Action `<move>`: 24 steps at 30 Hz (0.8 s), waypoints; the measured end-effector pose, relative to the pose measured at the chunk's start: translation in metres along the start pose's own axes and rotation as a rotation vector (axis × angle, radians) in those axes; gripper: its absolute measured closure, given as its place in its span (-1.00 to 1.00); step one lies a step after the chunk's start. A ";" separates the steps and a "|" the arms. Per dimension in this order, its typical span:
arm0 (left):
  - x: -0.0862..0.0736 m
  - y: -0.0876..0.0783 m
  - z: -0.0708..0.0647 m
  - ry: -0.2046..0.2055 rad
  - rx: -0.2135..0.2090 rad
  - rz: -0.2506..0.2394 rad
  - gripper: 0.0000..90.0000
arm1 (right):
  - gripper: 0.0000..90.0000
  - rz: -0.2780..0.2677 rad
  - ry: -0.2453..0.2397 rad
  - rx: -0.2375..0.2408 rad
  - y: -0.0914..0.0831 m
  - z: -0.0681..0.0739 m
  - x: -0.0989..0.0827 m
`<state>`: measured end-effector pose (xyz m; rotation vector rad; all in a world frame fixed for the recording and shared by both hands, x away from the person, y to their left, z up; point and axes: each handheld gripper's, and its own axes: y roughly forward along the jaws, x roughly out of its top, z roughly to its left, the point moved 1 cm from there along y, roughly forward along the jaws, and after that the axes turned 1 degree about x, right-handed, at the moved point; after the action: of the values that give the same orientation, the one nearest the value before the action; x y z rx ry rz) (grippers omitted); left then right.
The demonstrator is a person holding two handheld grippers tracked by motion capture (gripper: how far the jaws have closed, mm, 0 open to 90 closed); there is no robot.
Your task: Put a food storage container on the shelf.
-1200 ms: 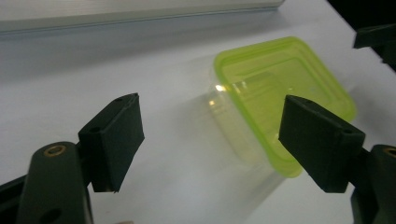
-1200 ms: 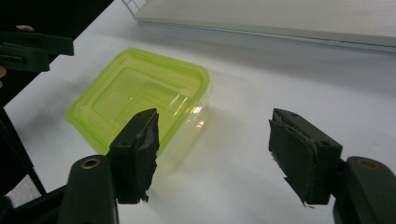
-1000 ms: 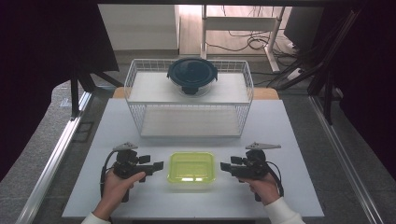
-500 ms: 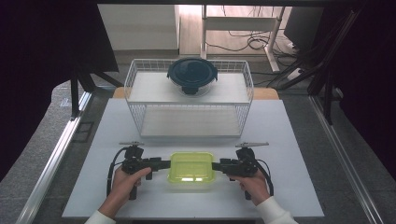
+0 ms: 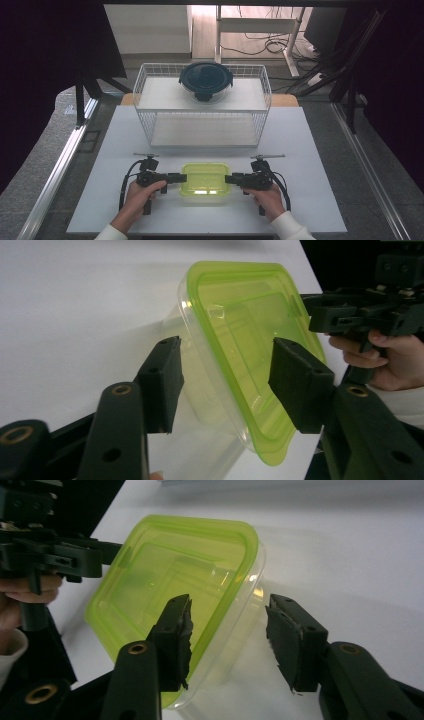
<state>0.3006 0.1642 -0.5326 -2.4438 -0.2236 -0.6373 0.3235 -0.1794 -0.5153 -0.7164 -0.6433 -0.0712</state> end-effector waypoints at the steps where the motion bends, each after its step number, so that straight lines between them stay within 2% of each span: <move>1: 0.000 0.000 0.001 -0.003 0.000 0.004 0.10 | 0.19 0.000 0.006 0.003 0.000 -0.001 0.000; 3: -0.001 0.001 0.002 -0.016 -0.012 0.002 0.13 | 0.23 0.002 0.014 0.006 0.000 -0.001 -0.001; 5: -0.002 0.004 0.004 -0.047 -0.032 0.006 0.16 | 0.25 0.007 0.020 0.012 0.001 -0.001 -0.001; 8: -0.003 0.006 0.006 -0.063 -0.048 0.012 0.27 | 0.30 0.013 0.023 0.025 0.003 0.000 -0.002; 9: -0.003 0.007 0.007 -0.070 -0.059 0.016 0.27 | 0.33 0.016 0.028 0.033 0.004 0.000 -0.002; 10: -0.004 0.009 0.007 -0.077 -0.065 0.017 0.38 | 0.42 0.019 0.038 0.058 0.005 -0.001 -0.003; 14: -0.004 0.009 0.008 -0.088 -0.061 0.018 0.55 | 0.51 0.028 0.055 0.058 0.005 -0.001 -0.004; 21: -0.005 0.007 0.005 -0.087 -0.072 0.014 0.60 | 0.60 0.021 0.078 0.064 0.002 -0.001 -0.004; 24: -0.005 0.006 0.004 -0.084 -0.082 0.012 0.63 | 0.65 0.009 0.072 0.066 -0.001 0.000 -0.004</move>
<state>0.2992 0.1620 -0.5408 -2.5517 -0.2207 -0.5496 0.3197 -0.1806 -0.5170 -0.6499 -0.5711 -0.0667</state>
